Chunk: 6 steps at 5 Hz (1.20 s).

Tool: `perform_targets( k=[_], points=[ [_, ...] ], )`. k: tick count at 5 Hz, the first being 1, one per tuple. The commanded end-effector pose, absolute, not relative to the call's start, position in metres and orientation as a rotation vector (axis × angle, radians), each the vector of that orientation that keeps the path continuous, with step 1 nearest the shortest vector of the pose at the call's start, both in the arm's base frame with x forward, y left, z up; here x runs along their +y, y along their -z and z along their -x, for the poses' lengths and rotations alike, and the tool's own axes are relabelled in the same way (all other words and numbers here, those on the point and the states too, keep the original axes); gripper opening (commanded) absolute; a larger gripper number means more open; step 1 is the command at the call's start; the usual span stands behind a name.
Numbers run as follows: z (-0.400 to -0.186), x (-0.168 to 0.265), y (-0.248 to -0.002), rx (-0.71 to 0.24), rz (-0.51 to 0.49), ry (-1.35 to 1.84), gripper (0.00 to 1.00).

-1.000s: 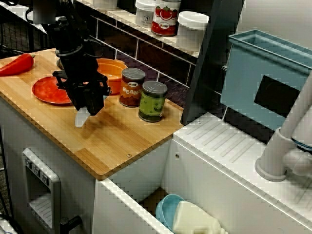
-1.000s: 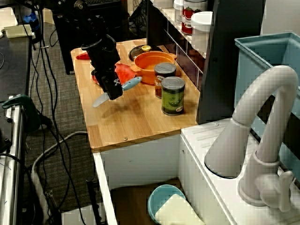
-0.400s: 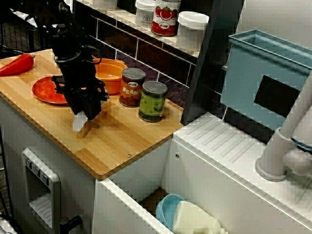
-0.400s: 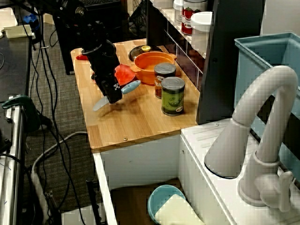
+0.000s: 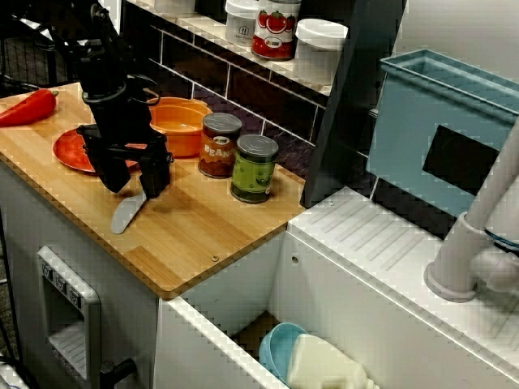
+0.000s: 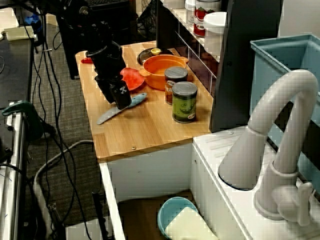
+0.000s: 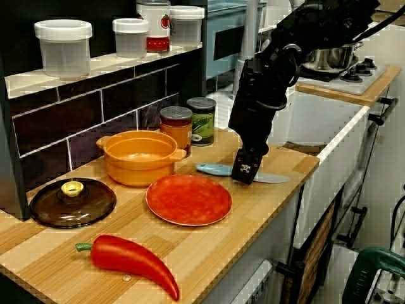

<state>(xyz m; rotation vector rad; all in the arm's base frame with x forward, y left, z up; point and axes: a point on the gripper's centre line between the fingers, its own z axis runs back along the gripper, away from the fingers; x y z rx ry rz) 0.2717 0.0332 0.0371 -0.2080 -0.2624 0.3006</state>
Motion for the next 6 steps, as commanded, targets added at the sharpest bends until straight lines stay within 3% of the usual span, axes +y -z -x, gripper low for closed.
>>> perform_targets(
  k=[1,3,6],
  points=[
    [-0.277,0.037,-0.063,-0.282,0.235,-0.279,1.0],
    [-0.297,0.034,-0.088,-0.299,0.269,-0.209,1.0],
    [-0.327,0.026,-0.096,-0.32,0.254,-0.136,1.0]
  ],
)
